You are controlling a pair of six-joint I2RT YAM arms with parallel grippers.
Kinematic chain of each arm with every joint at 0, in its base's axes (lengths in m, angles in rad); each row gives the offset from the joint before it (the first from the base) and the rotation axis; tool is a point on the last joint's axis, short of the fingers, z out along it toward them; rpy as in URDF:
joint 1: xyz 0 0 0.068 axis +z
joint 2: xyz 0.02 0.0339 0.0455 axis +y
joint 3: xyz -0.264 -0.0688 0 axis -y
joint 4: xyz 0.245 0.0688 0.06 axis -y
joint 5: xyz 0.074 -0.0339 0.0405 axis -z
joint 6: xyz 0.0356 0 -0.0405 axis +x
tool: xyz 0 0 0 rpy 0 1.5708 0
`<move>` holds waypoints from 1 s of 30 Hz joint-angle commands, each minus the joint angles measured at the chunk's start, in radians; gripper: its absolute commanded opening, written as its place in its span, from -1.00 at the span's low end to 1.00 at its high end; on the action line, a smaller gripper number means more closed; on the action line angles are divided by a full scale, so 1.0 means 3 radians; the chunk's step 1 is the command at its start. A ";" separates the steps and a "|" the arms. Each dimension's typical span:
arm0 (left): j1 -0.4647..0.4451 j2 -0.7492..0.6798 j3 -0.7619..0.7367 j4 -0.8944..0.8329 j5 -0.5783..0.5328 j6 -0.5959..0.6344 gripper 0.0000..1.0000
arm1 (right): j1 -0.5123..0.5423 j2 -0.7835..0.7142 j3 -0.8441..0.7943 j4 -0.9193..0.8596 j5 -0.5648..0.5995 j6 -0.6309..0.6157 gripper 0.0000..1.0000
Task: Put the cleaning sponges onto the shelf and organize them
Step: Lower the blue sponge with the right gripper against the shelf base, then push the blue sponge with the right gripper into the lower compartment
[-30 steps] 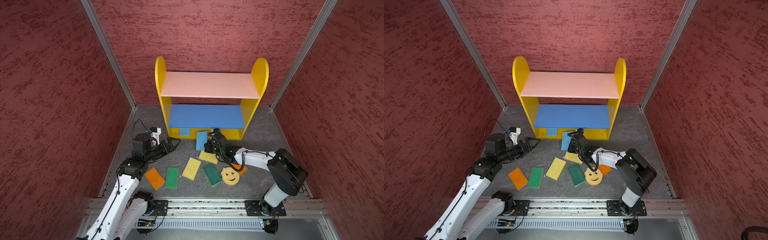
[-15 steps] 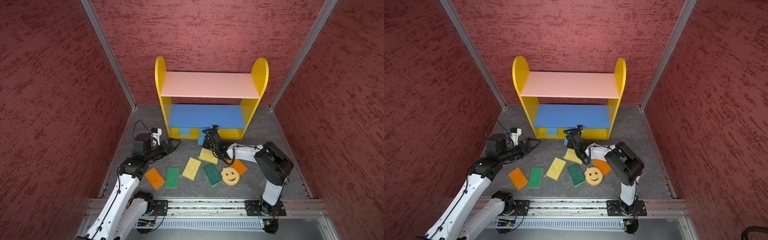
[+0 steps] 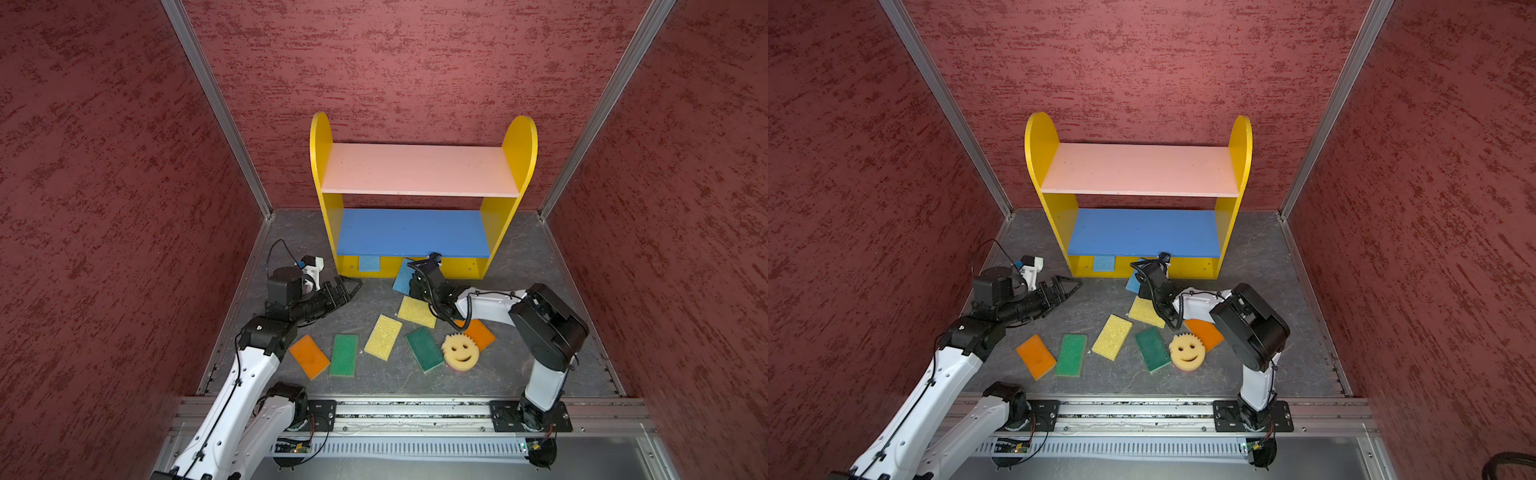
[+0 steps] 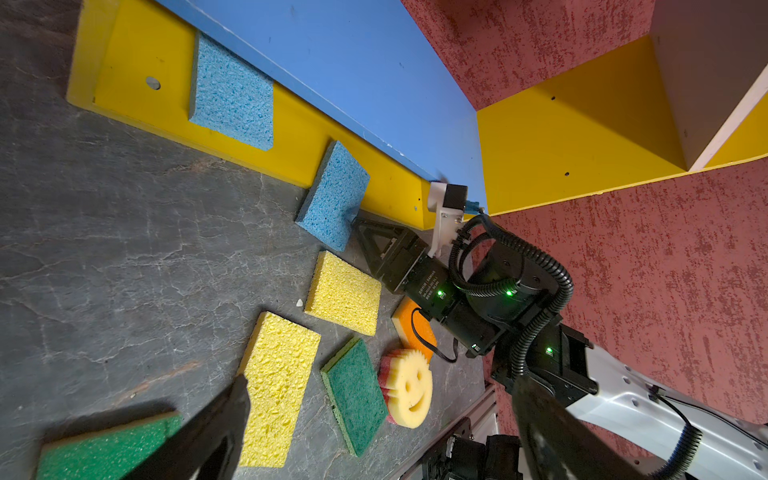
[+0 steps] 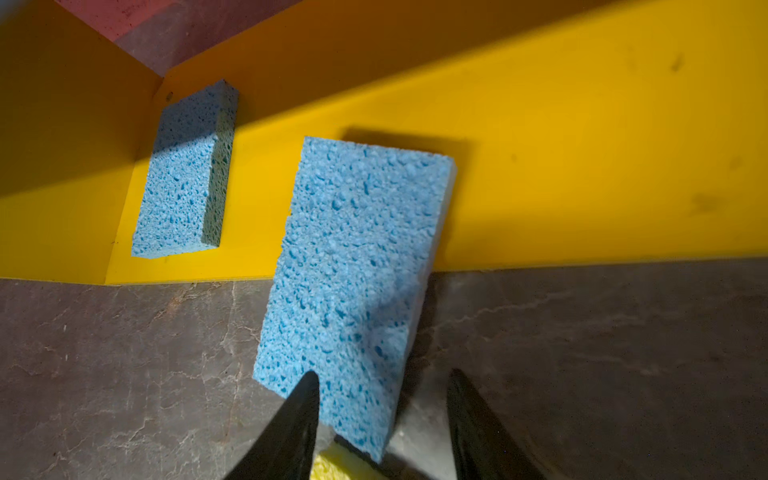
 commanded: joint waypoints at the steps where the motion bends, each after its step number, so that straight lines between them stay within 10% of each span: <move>1: 0.0028 0.0003 -0.0038 0.0096 0.0026 0.0054 0.96 | 0.0040 -0.0282 -0.0104 0.0042 -0.0032 0.0072 0.05; 10: 0.0028 0.0050 -0.0043 0.0149 0.0056 0.0021 0.96 | 0.0316 -0.0203 -0.0101 0.0209 -0.0382 0.0193 -0.97; 30: 0.0041 0.0026 -0.0022 0.0049 -0.0013 0.0083 0.97 | 0.0319 0.0045 -0.0170 -0.0322 0.0006 0.0656 -1.00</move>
